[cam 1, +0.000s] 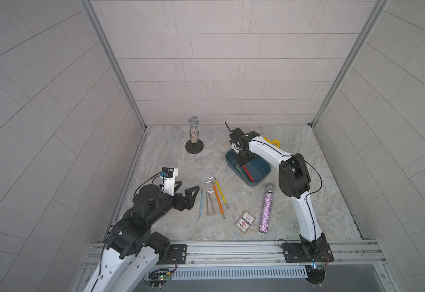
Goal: Put the hex key on the desktop into the storage box
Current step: Pick up the Allen key from the center of the board.
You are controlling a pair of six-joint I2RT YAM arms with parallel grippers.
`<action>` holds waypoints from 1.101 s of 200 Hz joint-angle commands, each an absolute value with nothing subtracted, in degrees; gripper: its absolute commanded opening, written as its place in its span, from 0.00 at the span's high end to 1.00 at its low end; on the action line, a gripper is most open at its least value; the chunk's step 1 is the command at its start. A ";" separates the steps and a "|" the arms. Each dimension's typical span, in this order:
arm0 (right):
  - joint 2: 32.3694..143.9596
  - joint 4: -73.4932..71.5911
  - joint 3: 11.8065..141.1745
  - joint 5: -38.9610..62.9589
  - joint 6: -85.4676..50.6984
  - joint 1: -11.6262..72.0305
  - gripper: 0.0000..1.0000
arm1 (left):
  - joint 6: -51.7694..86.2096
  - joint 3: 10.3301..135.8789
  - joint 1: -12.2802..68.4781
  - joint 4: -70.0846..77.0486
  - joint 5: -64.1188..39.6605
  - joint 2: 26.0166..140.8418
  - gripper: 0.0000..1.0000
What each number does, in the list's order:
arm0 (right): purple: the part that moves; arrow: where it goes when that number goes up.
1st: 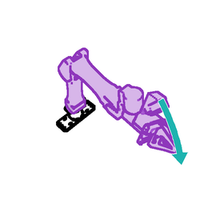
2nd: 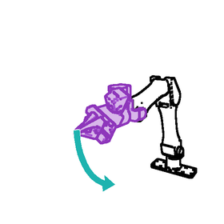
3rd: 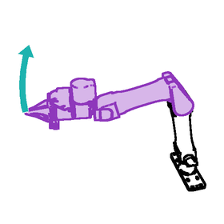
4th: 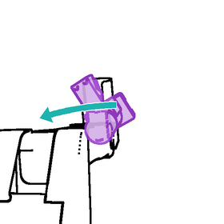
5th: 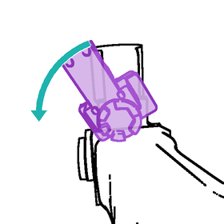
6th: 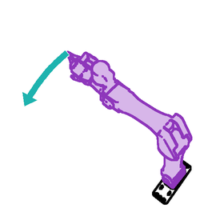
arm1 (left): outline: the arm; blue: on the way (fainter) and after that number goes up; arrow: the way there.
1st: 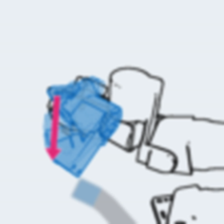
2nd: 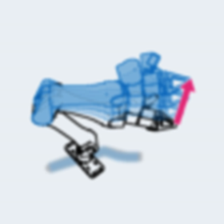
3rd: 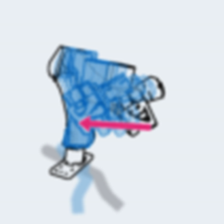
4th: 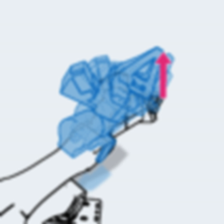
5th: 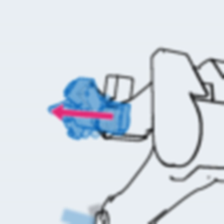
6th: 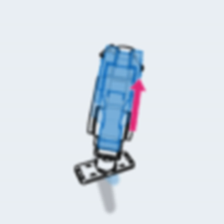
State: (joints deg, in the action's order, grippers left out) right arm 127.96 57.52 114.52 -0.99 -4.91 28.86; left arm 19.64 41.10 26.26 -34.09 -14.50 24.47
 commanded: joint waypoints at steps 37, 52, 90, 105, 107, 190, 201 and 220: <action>111.67 56.88 108.23 -1.87 -14.98 33.21 0.58 | 19.40 40.38 25.93 -32.39 -14.23 24.15 0.04; 108.68 54.46 103.37 -3.27 -18.75 37.21 0.59 | 19.38 40.38 25.88 -32.41 -14.03 23.89 0.04; 107.84 52.07 97.07 -1.86 -28.53 46.11 0.59 | 19.29 40.41 25.76 -32.52 -13.85 23.24 0.04; 109.58 52.12 96.77 -1.32 -30.15 48.58 0.59 | 19.26 40.39 25.75 -32.56 -13.63 22.96 0.03; 109.86 52.12 96.72 -1.32 -30.30 48.91 0.60 | 19.25 40.42 25.75 -32.60 -13.62 22.94 0.04; 118.00 51.81 98.07 0.99 -33.96 52.56 0.63 | 19.30 40.41 25.75 -32.58 -13.27 22.05 0.03; 118.71 51.45 98.19 1.70 -33.84 52.56 0.64 | 19.28 40.34 25.75 -32.61 -13.29 22.10 0.03; 119.67 50.74 98.29 1.52 -33.96 52.50 0.64 | 19.34 40.40 25.75 -32.61 -13.45 22.33 0.03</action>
State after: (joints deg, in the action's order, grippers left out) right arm 118.69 50.81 97.54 1.32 -32.88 52.42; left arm 19.64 41.01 26.11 -34.06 -13.72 22.52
